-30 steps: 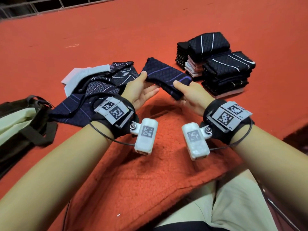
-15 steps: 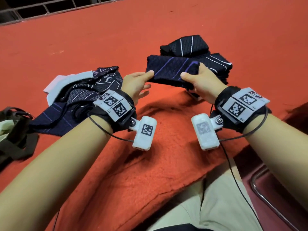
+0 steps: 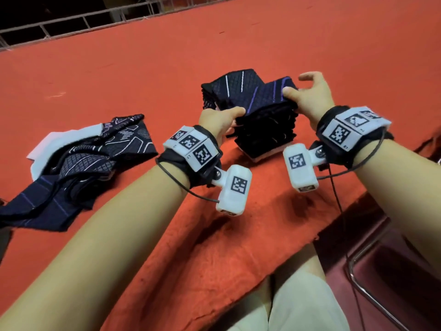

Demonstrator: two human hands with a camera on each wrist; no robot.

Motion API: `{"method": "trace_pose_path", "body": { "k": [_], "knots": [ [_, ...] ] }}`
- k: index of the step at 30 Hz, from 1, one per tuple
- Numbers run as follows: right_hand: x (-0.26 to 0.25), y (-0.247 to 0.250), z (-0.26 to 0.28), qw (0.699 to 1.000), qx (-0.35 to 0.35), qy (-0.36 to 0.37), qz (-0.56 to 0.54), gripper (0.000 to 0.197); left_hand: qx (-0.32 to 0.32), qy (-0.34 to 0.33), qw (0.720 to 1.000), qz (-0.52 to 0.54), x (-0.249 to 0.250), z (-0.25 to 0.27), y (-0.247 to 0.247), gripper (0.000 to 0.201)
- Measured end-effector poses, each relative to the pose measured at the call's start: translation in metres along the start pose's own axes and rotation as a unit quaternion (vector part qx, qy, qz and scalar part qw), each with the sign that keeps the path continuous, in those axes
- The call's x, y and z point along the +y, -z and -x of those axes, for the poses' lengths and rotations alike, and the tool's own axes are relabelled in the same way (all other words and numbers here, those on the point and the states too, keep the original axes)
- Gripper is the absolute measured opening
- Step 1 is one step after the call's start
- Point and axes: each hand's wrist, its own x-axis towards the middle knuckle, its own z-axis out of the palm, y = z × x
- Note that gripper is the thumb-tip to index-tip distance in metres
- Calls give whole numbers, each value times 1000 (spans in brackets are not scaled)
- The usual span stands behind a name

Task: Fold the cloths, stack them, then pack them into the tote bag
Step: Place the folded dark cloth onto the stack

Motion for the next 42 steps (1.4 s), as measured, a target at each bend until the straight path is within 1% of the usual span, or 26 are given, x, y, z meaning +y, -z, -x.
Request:
{"method": "trace_pose_path", "body": {
  "k": [2, 4, 6, 12, 18, 22, 24, 28, 31, 34, 37, 40, 42],
  "knots": [
    [7, 2, -4, 997, -1, 31, 72, 43, 4, -12, 1000, -27, 0, -3, -3, 9],
    [14, 2, -7, 993, -8, 50, 107, 45, 5, -22, 998, -59, -4, -10, -4, 23],
    [20, 0, -9, 991, -14, 62, 122, 46, 10, -33, 995, -96, -7, -15, -3, 30],
    [27, -5, -10, 985, -27, 79, 150, 43, 10, -66, 986, -151, -15, -22, -3, 36],
    [34, -6, -20, 978, -49, 73, 188, 38, 8, -65, 988, -142, -14, -28, -7, 27],
    [51, -9, -29, 957, -92, 52, 271, 40, -9, -43, 983, -177, -18, -31, -9, 32],
    [59, -9, -31, 949, -103, 40, 294, 42, -12, -36, 982, -185, -21, -32, -9, 34],
    [56, -5, -26, 947, -145, 11, 285, 44, -22, -38, 979, -200, -22, -33, -12, 34],
    [48, 0, -17, 957, -165, -19, 240, 44, -29, -30, 984, -172, -22, -32, -13, 20],
    [45, 2, -12, 968, -154, -16, 196, 47, -44, -22, 986, -161, -21, -28, -12, 18],
    [39, 1, -8, 970, -136, -8, 201, 50, -52, -28, 984, -166, -20, -22, -8, 20],
    [30, -1, -10, 969, -105, 33, 221, 60, -60, -25, 979, -195, -16, -18, 3, 24],
    [24, 0, -12, 967, -72, 65, 236, 55, -68, -31, 973, -218, -12, -16, 14, 24]
  ]
}}
